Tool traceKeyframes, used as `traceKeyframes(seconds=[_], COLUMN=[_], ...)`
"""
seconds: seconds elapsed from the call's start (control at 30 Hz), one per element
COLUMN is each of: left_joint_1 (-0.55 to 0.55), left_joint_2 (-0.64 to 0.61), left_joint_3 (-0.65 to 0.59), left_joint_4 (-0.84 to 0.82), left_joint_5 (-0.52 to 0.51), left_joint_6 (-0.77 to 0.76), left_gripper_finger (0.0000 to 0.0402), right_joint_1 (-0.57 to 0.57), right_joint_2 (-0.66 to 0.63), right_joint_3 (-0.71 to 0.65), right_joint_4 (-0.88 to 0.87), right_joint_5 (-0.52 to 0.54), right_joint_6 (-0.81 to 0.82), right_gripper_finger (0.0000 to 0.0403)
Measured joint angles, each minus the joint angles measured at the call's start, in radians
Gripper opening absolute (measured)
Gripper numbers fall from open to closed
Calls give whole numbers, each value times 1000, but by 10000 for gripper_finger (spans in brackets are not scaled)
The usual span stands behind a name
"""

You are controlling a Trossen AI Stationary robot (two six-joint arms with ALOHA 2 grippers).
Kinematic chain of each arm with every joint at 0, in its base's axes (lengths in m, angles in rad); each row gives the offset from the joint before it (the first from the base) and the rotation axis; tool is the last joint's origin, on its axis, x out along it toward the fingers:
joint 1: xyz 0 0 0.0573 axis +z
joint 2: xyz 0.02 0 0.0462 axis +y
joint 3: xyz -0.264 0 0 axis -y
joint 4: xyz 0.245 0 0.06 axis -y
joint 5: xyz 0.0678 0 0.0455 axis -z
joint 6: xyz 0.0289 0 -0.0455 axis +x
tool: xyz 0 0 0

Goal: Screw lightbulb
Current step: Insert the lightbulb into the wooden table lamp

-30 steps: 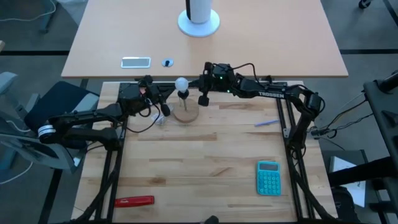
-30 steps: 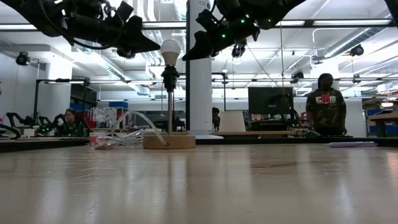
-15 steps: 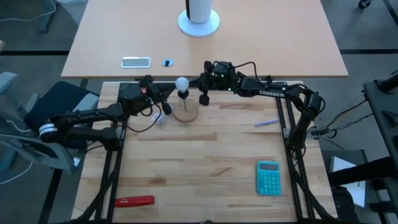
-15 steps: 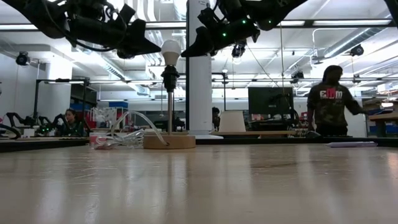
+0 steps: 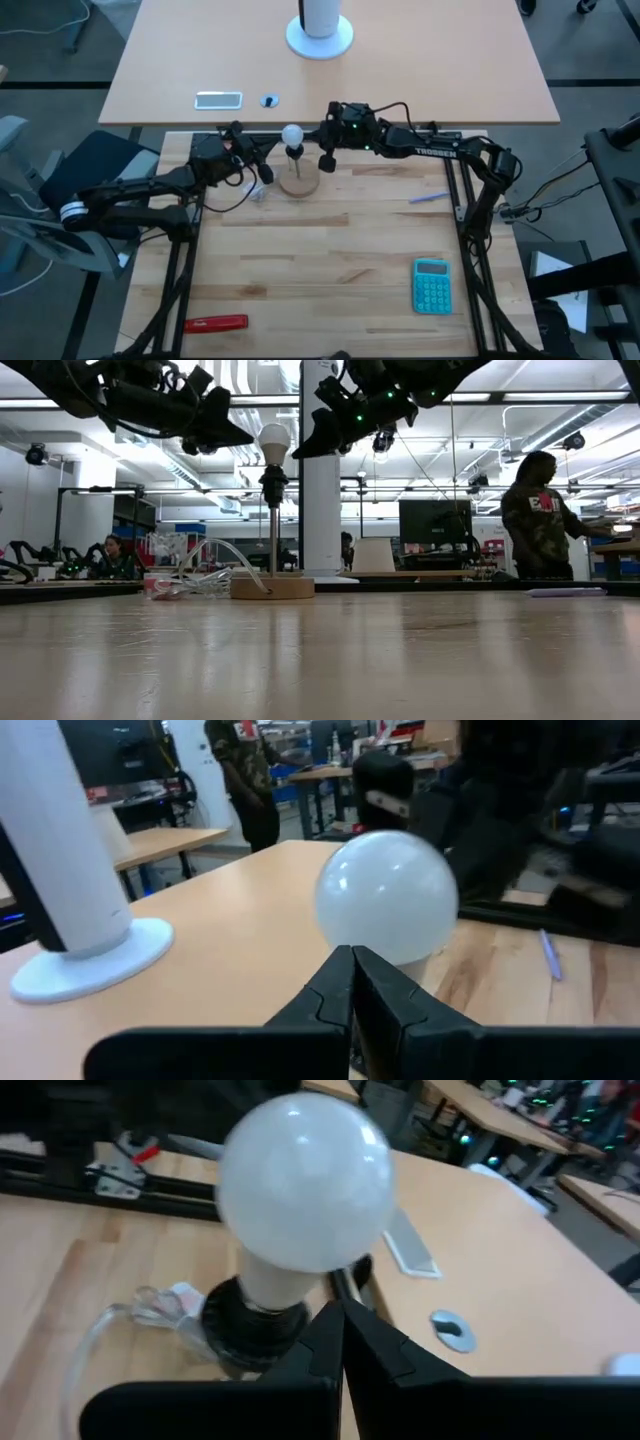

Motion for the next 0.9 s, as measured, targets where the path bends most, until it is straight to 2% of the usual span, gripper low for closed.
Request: traceKeyframes(seconds=[0.1, 0.17, 0.3, 0.5, 0.67, 0.77, 0.9], left_joint_1=[0, -1, 0, 0, 0, 0, 0], left_joint_2=[-4, 4, 30, 57, 56, 53, 42], left_joint_3=[0, 3, 5, 5, 5, 5, 5], left_joint_4=[16, 34, 73, 91, 74, 70, 68], left_joint_5=[84, 104, 102, 30, 29, 30, 33], left_joint_6=[21, 27, 27, 26, 20, 15, -15], left_gripper_finger=[0, 0, 0, 0, 0, 0, 0], right_joint_1=[-1, -1, 6, 13, 20, 21, 19], right_joint_2=[0, 0, 0, 0, 0, 0, 0], right_joint_3=[0, 0, 0, -1, -1, -1, -1], right_joint_4=[42, 56, 56, 30, -7, -25, -36], right_joint_5=[10, 5, 0, -43, -69, -66, -7], right_joint_6=[-5, -17, -33, -34, -32, -29, -28], right_gripper_finger=[2, 2, 2, 2, 2, 2, 2])
